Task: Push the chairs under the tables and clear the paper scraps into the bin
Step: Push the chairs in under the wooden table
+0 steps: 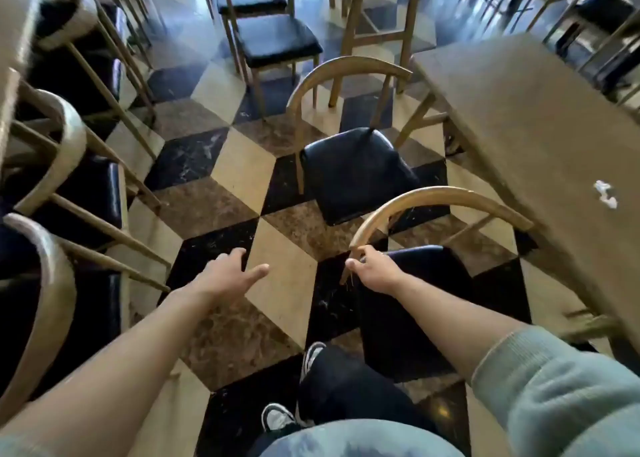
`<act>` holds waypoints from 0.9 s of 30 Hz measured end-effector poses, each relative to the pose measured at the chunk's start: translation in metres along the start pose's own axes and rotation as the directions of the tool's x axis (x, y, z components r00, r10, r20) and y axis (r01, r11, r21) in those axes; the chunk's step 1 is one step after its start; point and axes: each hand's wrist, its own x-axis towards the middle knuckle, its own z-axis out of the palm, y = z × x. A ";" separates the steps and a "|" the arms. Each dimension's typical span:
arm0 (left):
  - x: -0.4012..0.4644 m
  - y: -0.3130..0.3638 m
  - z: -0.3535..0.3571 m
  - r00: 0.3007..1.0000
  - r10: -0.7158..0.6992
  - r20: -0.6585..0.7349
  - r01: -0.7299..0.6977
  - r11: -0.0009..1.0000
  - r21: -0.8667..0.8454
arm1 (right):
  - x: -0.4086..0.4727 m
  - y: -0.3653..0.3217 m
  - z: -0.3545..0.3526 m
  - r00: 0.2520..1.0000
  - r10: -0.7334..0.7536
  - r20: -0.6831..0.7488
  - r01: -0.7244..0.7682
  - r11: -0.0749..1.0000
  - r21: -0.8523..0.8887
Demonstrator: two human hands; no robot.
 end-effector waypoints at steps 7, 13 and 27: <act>0.106 0.114 -0.032 0.972 0.221 0.081 -0.232 0.956 0.181 | 0.068 0.002 -0.044 0.977 0.177 -0.122 -0.139 0.953 0.270; 0.166 0.202 -0.025 0.935 0.280 0.219 -0.333 0.907 0.258 | 0.109 0.011 -0.056 0.942 0.324 -0.091 -0.240 0.837 0.492; 0.287 0.466 0.109 0.672 0.555 0.490 -0.697 0.697 0.167 | 0.218 0.039 -0.064 0.696 0.714 -0.075 -0.102 0.201 0.974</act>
